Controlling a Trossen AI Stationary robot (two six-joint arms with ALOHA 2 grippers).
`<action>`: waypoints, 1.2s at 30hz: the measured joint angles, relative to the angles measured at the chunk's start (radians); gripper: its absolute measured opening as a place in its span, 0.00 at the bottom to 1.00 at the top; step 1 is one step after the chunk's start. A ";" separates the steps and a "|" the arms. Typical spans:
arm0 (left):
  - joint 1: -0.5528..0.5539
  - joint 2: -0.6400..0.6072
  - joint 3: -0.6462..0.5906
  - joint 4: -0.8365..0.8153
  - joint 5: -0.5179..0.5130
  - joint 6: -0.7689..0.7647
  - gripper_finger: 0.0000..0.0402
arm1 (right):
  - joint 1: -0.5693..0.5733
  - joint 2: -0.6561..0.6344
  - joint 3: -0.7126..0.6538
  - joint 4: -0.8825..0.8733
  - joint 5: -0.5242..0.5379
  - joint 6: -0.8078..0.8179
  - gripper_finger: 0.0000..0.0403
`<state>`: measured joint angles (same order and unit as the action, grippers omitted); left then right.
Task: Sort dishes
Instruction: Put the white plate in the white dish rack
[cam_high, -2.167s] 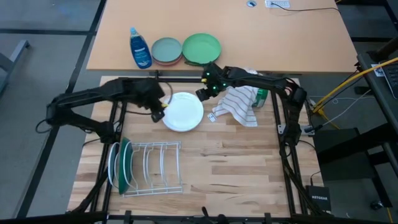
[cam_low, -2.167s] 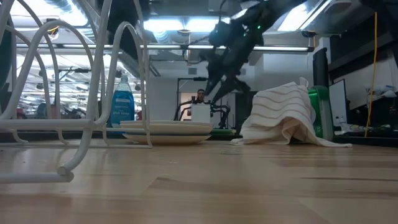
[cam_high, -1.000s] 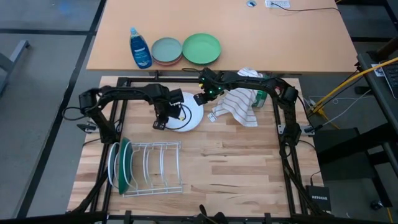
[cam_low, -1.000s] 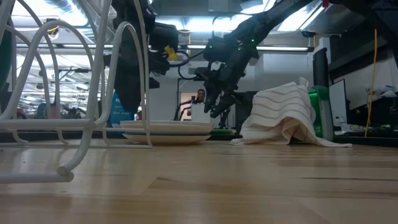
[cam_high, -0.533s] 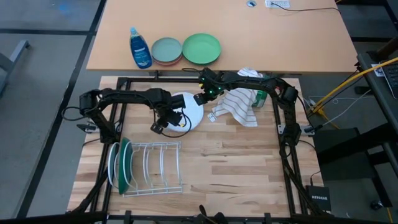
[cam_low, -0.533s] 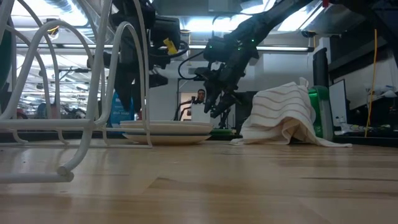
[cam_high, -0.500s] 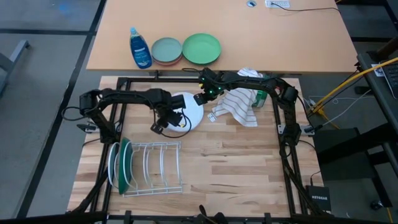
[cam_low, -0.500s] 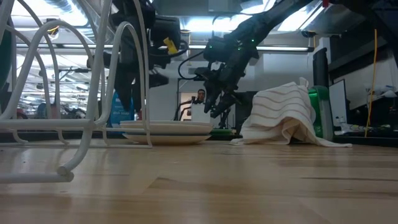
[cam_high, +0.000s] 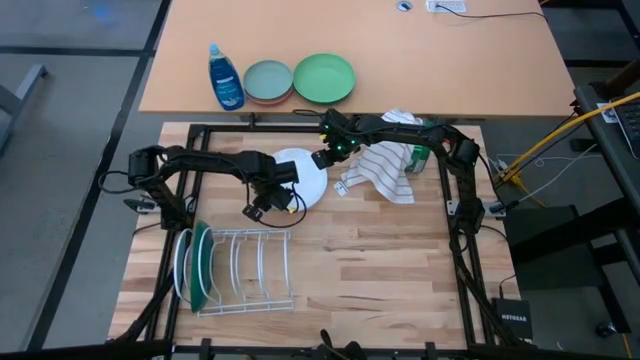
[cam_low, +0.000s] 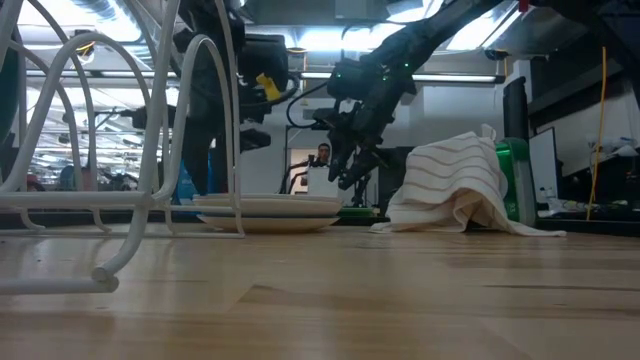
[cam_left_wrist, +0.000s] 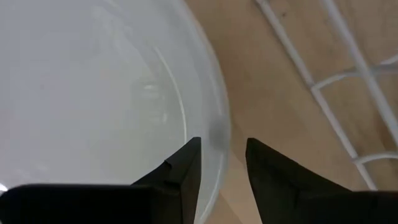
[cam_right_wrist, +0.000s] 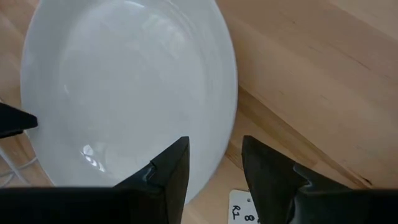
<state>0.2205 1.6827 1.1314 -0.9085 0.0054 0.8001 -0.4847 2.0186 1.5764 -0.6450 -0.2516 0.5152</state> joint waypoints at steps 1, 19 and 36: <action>0.003 0.000 -0.005 0.012 -0.008 -0.003 0.29 | 0.000 0.000 0.000 0.000 0.000 0.000 0.37; 0.031 0.000 -0.028 0.186 -0.084 -0.014 0.29 | 0.001 0.000 0.000 -0.006 0.056 0.001 0.37; 0.072 0.000 -0.030 0.202 -0.084 -0.009 0.29 | 0.000 0.073 0.000 -0.001 0.138 0.004 0.37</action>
<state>0.2920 1.6825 1.1018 -0.7067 -0.0784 0.7911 -0.4842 2.0913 1.5764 -0.6460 -0.1137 0.5190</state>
